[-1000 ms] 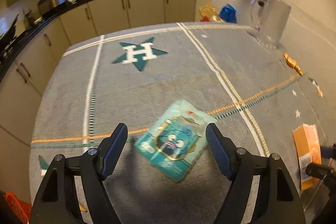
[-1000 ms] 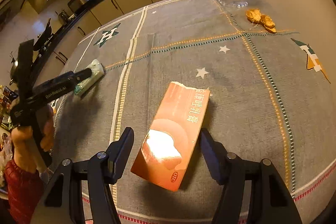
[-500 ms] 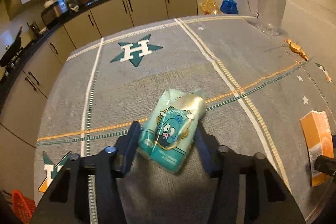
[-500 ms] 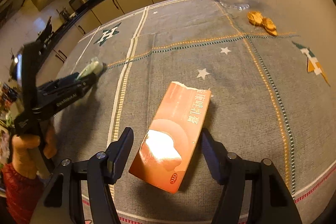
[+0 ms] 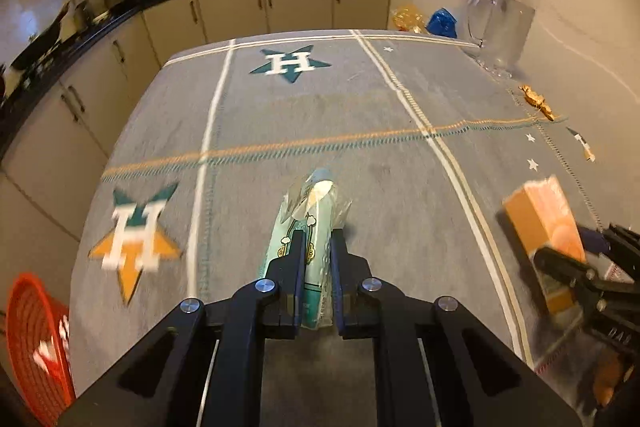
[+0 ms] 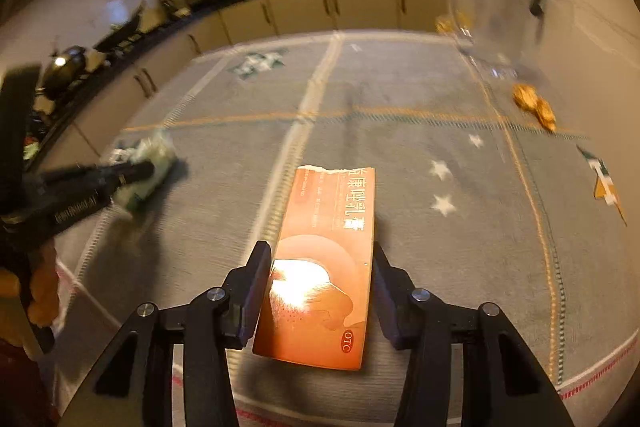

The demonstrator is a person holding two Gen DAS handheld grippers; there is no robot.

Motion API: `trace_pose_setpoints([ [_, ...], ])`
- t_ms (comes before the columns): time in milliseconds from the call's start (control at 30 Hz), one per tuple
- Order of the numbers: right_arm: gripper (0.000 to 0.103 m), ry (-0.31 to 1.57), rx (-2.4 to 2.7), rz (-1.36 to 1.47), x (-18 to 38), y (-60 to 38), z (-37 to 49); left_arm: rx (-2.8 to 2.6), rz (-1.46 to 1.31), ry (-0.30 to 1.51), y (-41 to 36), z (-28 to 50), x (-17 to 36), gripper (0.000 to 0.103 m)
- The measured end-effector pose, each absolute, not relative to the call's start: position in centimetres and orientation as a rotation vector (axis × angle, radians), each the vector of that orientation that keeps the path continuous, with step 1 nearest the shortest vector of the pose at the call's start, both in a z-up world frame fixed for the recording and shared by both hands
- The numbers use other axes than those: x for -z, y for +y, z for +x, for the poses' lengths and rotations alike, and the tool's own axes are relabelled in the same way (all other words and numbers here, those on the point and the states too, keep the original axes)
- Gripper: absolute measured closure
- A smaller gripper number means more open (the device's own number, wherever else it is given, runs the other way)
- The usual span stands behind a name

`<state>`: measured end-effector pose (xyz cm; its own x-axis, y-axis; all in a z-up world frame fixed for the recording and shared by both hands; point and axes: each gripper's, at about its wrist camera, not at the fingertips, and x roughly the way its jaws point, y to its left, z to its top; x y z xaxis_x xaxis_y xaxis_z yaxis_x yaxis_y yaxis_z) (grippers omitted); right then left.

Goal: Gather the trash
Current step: 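Carry the teal pack and orange box over the orange basket with both tools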

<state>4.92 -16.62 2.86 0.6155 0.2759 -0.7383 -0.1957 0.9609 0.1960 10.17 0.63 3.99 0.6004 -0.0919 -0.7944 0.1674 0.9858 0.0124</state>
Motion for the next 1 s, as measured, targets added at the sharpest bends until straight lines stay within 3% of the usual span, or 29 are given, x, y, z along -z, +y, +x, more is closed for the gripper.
trace_pose_setpoints([
  [400, 0.051, 0.703, -0.413, 0.052, -5.4, -14.3, 1.7, 0.096, -0.022, 0.765, 3.3, 0.9, -7.6, 0.092],
  [1000, 0.051, 0.728, -0.47, 0.033, -6.7, -9.7, -2.0, 0.052, -0.02, 0.702, 5.3, -5.7, -8.4, 0.092],
])
